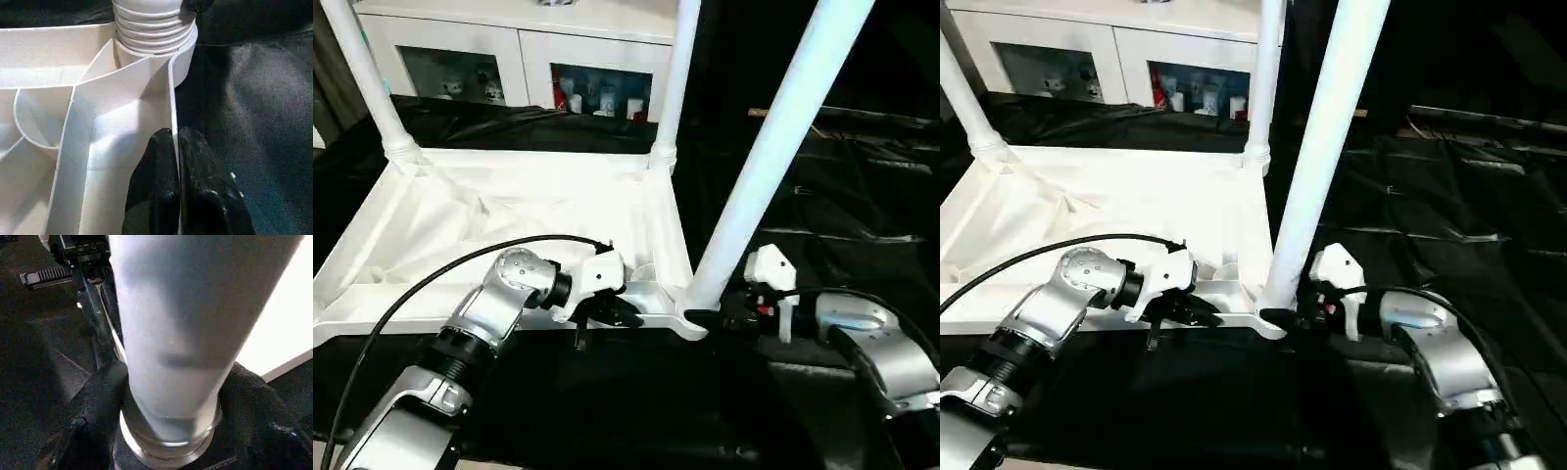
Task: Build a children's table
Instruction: Rotate leg to tighten
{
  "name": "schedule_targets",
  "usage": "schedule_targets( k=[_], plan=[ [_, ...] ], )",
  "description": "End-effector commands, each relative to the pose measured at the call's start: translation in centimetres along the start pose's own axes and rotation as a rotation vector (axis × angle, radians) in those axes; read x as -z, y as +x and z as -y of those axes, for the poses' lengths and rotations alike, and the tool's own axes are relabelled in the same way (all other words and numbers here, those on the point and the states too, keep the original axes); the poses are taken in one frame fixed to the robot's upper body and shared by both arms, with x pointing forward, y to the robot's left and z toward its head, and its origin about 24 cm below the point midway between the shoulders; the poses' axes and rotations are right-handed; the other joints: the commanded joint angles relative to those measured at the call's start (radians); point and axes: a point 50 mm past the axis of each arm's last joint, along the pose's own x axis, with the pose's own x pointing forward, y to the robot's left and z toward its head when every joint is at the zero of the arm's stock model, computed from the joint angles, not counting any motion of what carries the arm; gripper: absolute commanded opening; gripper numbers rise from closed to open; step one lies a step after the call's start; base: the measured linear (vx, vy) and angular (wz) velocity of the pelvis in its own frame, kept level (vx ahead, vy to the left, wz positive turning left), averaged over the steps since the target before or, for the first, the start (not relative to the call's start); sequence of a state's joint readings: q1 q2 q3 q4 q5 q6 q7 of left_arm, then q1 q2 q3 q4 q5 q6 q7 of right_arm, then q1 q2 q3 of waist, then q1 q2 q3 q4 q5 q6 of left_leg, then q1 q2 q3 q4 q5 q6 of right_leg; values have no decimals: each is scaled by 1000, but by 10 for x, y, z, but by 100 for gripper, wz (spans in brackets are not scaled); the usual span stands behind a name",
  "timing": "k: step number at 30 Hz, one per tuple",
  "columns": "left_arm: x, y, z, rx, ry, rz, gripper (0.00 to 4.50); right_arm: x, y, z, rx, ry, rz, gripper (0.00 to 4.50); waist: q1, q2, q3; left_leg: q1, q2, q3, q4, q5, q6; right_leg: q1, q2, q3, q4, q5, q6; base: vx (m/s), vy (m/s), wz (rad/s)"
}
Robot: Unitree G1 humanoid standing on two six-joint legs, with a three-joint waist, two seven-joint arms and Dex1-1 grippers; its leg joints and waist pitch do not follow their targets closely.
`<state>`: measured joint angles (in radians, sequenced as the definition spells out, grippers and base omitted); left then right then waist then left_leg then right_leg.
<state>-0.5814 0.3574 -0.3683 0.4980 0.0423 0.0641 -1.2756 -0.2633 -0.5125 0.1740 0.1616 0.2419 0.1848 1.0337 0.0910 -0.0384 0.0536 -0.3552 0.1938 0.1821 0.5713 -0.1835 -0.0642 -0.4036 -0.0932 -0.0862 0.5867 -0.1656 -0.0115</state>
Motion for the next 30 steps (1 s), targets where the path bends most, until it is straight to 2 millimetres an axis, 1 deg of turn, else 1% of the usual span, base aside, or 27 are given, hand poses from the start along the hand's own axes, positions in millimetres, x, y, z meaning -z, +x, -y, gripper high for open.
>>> schedule_targets(
  k=[1,3,5,9,12,15,16,17,18,19,20,21,22,23,24,25,26,27,28,29,30],
  plan=[
    [-16,3,-1,5,54,102,0,10,6,-4,-19,7,-54,260,2,-11,-63,2,39,-8,-58,-180,52,54,-61,50,-63,-266,-185,0,0,0],
    [-16,3,0,5,55,100,0,11,6,-4,-19,6,-55,257,2,-10,-63,2,39,-8,-58,-185,49,53,-61,50,-63,-274,-181,0,0,0],
    [-16,3,0,7,53,101,0,12,7,-5,-19,12,-52,256,1,-13,-62,1,39,-9,-58,-194,45,52,-60,51,-64,-286,-175,0,0,0],
    [-16,4,0,8,51,101,0,13,8,-6,-19,27,-40,253,1,-11,-64,3,39,-9,-57,-188,47,52,-59,51,-60,-269,-181,0,0,0],
    [-16,4,-2,-12,43,101,0,14,9,-5,10,75,-4,252,0,-11,-64,2,38,-8,-57,-190,48,52,-59,52,-60,-268,-184,0,0,0],
    [-17,6,-7,-73,19,92,0,17,10,-1,68,140,23,251,-2,-12,-61,1,37,-9,-58,-208,41,51,-59,51,-65,-309,-175,0,0,0],
    [-19,10,-14,-152,-26,100,0,23,11,5,168,198,24,251,-4,-13,-60,3,36,-9,-58,-224,30,48,-58,51,-70,-348,-162,0,0,0],
    [-19,11,-16,-173,-37,104,0,25,12,7,196,211,22,251,-4,-13,-60,3,36,-9,-58,-224,30,48,-58,51,-70,-348,-162,0,0,0],
    [-22,15,-21,-226,-76,112,0,31,14,12,290,257,16,251,-8,-12,-60,3,35,-11,-59,-229,13,47,-59,50,-70,-366,-159,0,0,0],
    [-24,18,-24,-260,-102,115,0,35,16,15,352,288,11,251,-11,-13,-59,3,33,-12,-60,-242,5,46,-58,49,-73,-393,-150,0,0,0],
    [-29,26,-30,-329,-147,122,0,43,21,20,465,330,-16,251,-10,-14,-60,3,33,-14,-59,-246,3,47,-59,49,-73,-403,-145,0,0,0],
    [-31,29,-32,-357,-167,123,0,46,23,22,510,348,-30,251,-13,-13,-61,2,33,-14,-59,-241,-3,47,-59,50,-71,-399,-146,0,0,0],
    [-33,34,-35,-396,-200,122,0,50,27,24,567,374,-47,251,-17,-12,-58,7,30,-13,-59,-264,-6,39,-57,50,-78,-432,-141,0,0,0],
    [-37,41,-39,-461,-253,123,0,54,33,28,650,420,-59,250,-22,-10,-60,7,27,-14,-57,-274,-8,41,-58,50,-81,-450,-136,0,0,0],
    [-38,44,-40,-480,-270,122,0,55,35,29,676,434,-63,250,-24,-9,-59,9,26,-13,-56,-280,-8,37,-55,50,-84,-454,-135,0,0,0],
    [-40,49,-40,-498,-288,115,0,56,40,30,710,458,-68,250,-26,-9,-60,11,26,-14,-56,-283,-9,36,-56,51,-84,-454,-136,0,0,0],
    [-41,53,-40,-510,-295,106,0,56,44,31,735,475,-73,250,-26,-12,-60,8,24,-14,-55,-280,3,40,-56,50,-86,-450,-135,0,0,0],
    [-43,57,-40,-523,-296,94,0,57,48,32,759,492,-79,250,-30,-6,-61,5,25,-14,-56,-275,11,39,-54,52,-85,-426,-139,0,0,0],
    [-46,66,-38,-538,-304,88,0,55,57,33,805,521,-81,250,-30,-7,-60,6,25,-14,-57,-274,11,38,-53,52,-86,-424,-136,0,0,0],
    [-46,67,-38,-539,-305,86,0,55,58,33,810,524,-80,250,-31,-7,-61,5,22,-14,-56,-280,15,39,-52,51,-86,-427,-133,0,0,0],
    [-48,73,-36,-539,-284,67,0,49,68,33,816,512,-89,250,-31,-7,-62,5,22,-15,-57,-284,16,40,-52,50,-87,-430,-127,0,0,0]
  ],
)
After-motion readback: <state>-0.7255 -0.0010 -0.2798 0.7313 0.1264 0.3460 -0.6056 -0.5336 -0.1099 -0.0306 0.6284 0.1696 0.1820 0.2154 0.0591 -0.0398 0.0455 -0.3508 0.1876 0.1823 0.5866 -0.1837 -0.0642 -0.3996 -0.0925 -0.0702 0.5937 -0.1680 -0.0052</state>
